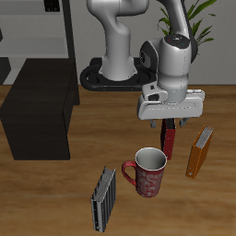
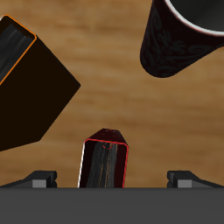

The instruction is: Place the red book in the top region of the shelf

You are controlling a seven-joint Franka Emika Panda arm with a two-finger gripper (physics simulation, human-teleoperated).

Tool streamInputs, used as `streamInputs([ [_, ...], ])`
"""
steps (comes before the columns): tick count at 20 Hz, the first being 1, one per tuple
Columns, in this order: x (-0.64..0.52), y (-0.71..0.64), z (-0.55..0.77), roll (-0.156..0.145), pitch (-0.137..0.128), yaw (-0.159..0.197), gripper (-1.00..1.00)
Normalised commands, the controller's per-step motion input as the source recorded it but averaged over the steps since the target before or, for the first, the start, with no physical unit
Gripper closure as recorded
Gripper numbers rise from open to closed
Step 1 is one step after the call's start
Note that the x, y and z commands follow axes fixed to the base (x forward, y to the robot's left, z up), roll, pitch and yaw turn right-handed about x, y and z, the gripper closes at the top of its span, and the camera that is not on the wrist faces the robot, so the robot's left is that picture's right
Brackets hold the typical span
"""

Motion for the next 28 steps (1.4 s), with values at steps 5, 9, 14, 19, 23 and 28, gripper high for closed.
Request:
streamInputs([
  [5,-0.01,0.0,-0.12,0.015,0.016,0.006,1.0],
  [9,-0.03,-0.05,-0.03,-0.011,0.022,-0.004,1.0],
  [14,-0.07,-0.05,0.11,-0.028,0.009,0.0,1.0],
  [19,-0.17,0.09,0.44,-0.054,-0.017,-0.002,1.0],
  [23,-0.06,0.03,0.34,-0.075,0.044,-0.002,1.0],
  [28,-0.09,0.01,0.34,-0.104,-0.015,0.044,1.0],
])
